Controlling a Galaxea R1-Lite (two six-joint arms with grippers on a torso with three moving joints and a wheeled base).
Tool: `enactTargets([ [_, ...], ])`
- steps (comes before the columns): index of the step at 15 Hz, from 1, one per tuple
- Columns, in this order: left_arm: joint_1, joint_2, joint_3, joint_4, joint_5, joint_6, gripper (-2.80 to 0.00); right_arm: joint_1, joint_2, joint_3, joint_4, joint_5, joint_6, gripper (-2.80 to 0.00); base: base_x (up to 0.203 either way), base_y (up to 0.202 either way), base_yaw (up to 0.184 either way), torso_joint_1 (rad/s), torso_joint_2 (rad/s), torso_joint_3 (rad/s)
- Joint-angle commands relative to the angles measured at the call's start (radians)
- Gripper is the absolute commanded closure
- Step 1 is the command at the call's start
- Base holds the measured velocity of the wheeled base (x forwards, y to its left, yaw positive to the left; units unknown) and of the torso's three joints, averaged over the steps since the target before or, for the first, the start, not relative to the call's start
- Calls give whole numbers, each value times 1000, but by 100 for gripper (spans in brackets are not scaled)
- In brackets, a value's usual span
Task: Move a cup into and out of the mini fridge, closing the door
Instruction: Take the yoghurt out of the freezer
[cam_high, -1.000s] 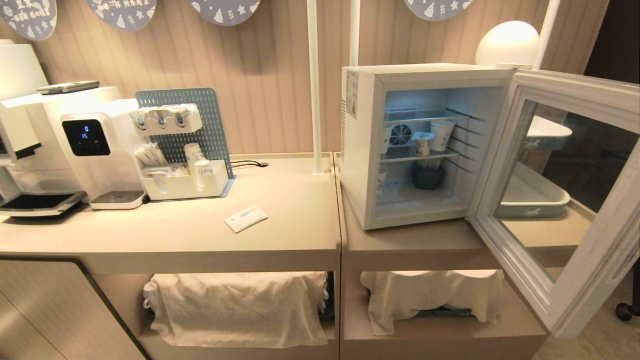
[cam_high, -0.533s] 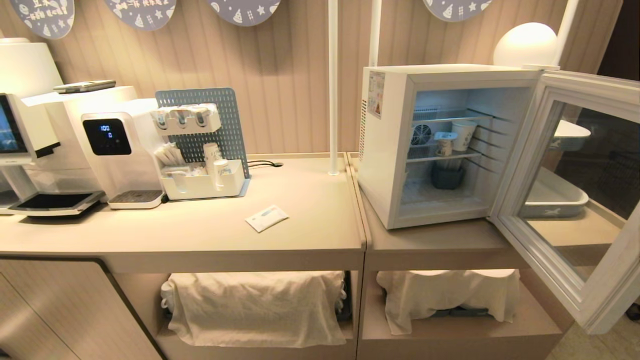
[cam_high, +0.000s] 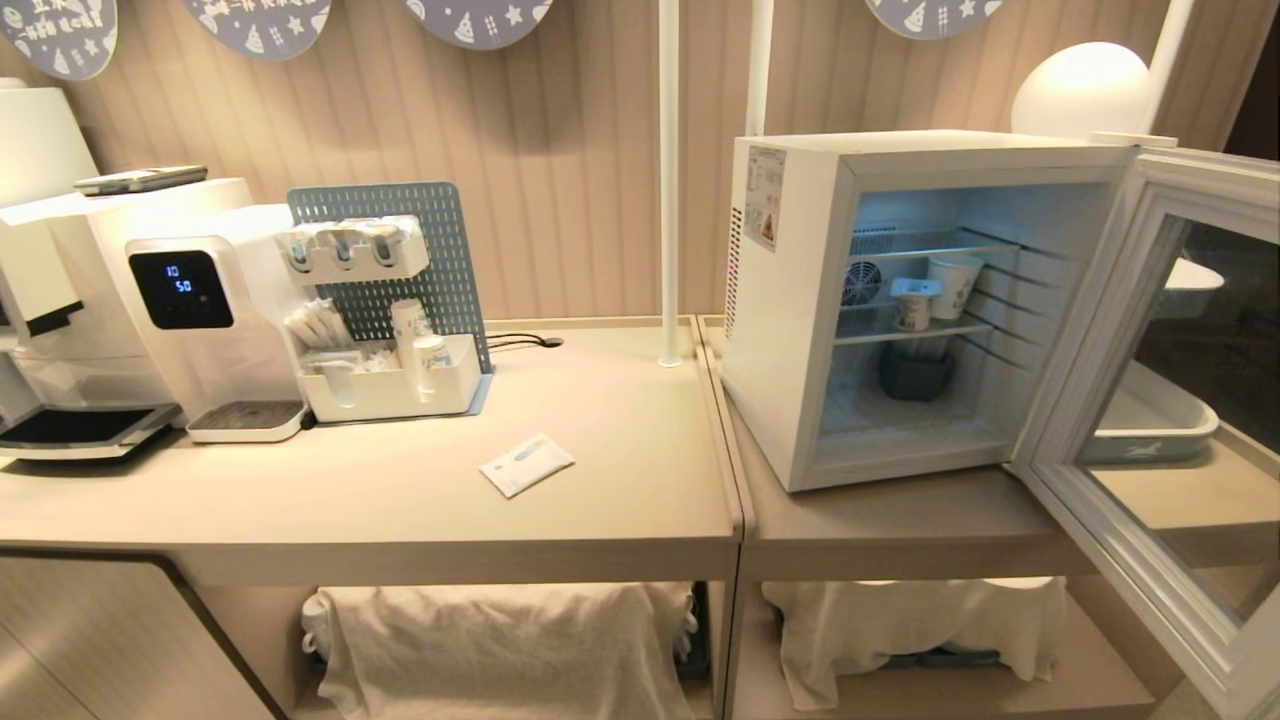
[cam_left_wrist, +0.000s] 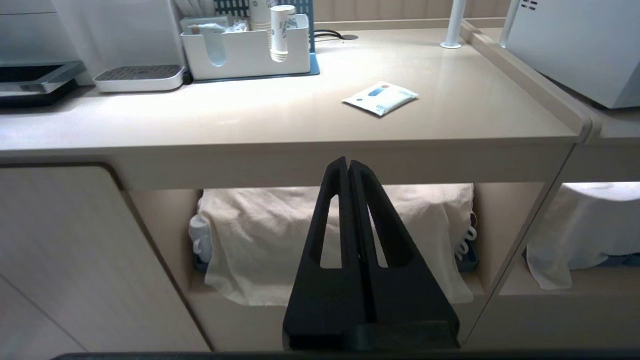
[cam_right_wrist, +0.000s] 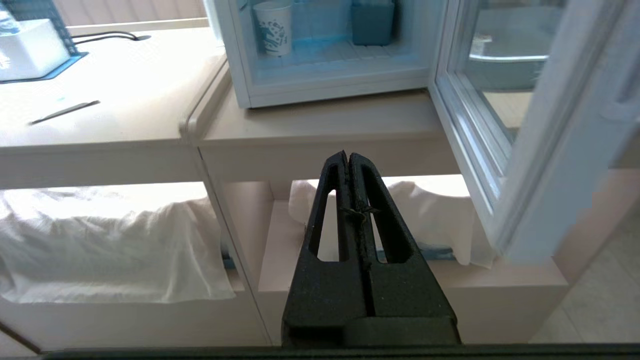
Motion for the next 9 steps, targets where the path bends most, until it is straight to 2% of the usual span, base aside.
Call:
enactTargets([
  [1, 0, 0, 0, 0, -1, 5, 0, 0, 0, 0, 0, 0, 0, 0, 185, 0, 5, -1, 3, 2],
  [3, 0, 0, 1, 0, 0, 5, 0, 0, 0, 0, 0, 0, 0, 0, 186, 0, 2, 1, -1, 2],
  [6, 0, 0, 1, 0, 1, -2, 0, 0, 0, 6, -4, 6, -51, 0, 191, 0, -1, 3, 1, 2],
  [9, 0, 0, 0, 0, 0, 3, 0, 0, 0, 8, -13, 2, -20, 0, 195, 0, -3, 2, 0, 2],
])
